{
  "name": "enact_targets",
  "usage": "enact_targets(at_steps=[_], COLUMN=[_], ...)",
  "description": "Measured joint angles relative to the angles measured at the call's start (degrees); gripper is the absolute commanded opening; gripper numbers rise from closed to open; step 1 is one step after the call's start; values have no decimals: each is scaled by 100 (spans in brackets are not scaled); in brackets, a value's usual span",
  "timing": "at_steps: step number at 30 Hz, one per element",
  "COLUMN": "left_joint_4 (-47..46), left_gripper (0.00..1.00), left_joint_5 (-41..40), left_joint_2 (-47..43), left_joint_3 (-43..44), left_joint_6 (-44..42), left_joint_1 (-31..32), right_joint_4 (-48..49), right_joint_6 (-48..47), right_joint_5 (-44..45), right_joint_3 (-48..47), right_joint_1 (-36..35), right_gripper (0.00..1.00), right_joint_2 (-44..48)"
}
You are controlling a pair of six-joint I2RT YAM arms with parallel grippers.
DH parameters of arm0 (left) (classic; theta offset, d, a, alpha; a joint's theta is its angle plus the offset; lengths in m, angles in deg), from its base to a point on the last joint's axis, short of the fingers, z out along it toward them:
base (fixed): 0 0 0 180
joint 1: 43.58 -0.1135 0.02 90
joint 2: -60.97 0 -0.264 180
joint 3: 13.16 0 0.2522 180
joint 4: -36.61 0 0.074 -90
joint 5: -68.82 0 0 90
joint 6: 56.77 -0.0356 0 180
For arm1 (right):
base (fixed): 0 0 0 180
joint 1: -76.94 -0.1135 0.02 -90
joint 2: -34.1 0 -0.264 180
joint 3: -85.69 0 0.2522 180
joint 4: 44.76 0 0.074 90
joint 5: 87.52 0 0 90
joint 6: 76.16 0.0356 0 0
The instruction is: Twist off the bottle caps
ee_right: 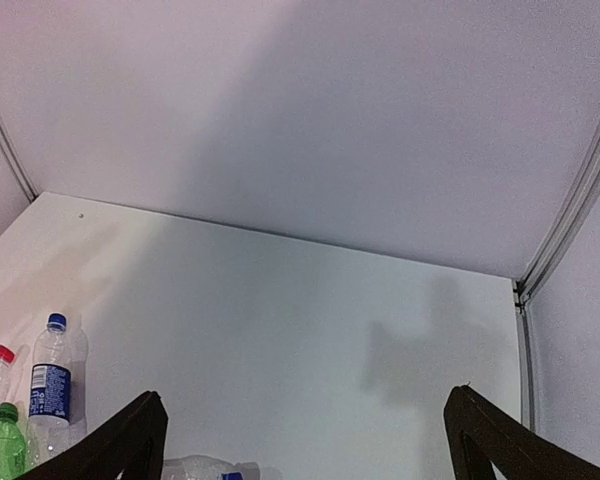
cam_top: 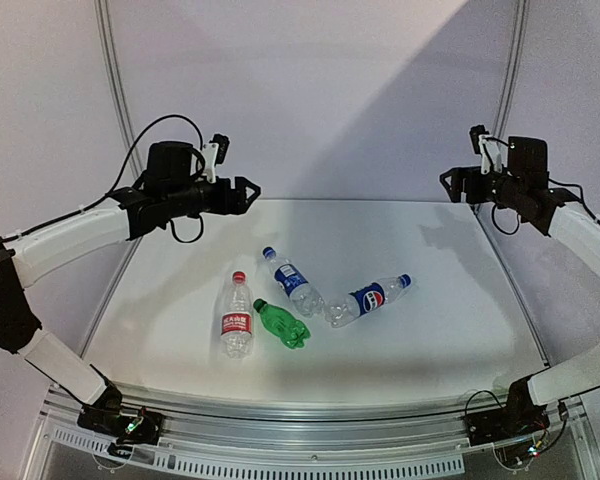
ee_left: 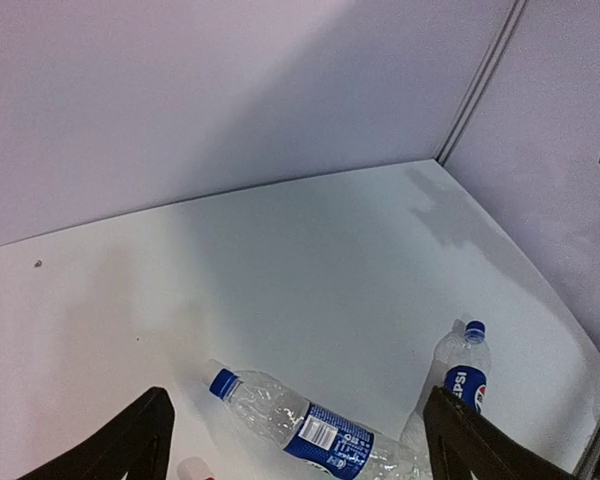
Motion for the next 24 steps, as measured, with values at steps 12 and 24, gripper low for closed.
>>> enact_targets(at_steps=[12, 24], left_joint_4=[1025, 3161], left_gripper=[90, 90], left_joint_5=[507, 658], left_joint_2=[1043, 4743], left_joint_3=[1591, 6231], left_joint_6=[-450, -1250], left_joint_1=[651, 1685], right_joint_4=[-575, -953], right_joint_6=[-26, -20], right_joint_5=[15, -61], right_joint_3=[-57, -282], right_joint_1=[-7, 146], right_gripper=[99, 99], right_joint_2=[-199, -63])
